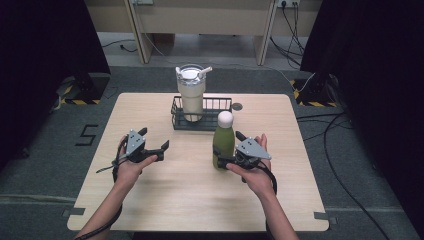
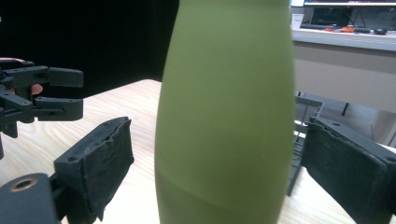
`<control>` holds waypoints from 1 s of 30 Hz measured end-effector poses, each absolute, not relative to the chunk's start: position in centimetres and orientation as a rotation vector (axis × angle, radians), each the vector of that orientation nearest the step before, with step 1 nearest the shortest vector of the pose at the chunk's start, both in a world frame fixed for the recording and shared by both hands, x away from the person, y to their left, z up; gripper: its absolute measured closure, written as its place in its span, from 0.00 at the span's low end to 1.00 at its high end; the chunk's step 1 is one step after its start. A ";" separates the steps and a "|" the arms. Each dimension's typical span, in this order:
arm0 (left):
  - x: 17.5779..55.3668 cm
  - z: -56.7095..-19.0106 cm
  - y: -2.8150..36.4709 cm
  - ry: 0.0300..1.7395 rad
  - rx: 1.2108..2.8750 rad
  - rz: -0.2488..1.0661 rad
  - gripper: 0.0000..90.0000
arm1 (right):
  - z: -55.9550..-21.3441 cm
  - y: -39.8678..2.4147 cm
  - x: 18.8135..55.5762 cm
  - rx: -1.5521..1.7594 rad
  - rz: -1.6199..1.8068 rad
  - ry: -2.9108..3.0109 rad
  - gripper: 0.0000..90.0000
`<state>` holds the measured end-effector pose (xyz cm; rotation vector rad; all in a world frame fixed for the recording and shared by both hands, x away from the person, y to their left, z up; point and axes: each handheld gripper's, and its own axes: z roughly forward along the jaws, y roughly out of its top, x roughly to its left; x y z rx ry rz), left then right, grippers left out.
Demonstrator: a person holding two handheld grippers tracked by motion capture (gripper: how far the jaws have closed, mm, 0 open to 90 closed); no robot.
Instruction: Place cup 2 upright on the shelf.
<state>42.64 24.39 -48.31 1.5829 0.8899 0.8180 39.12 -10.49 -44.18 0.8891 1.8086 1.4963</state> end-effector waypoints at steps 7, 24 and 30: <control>42.6 -48.5 24.5 0.896 1.583 0.814 0.02 | -44.5 -9.9 39.8 0.879 1.495 1.814 0.15; 42.5 -48.9 24.6 0.905 1.590 0.807 0.03 | -44.3 -9.8 40.6 0.861 1.479 1.813 0.26; 42.5 -48.9 24.7 0.906 1.590 0.804 0.03 | -44.3 -9.8 40.5 0.867 1.487 1.807 0.26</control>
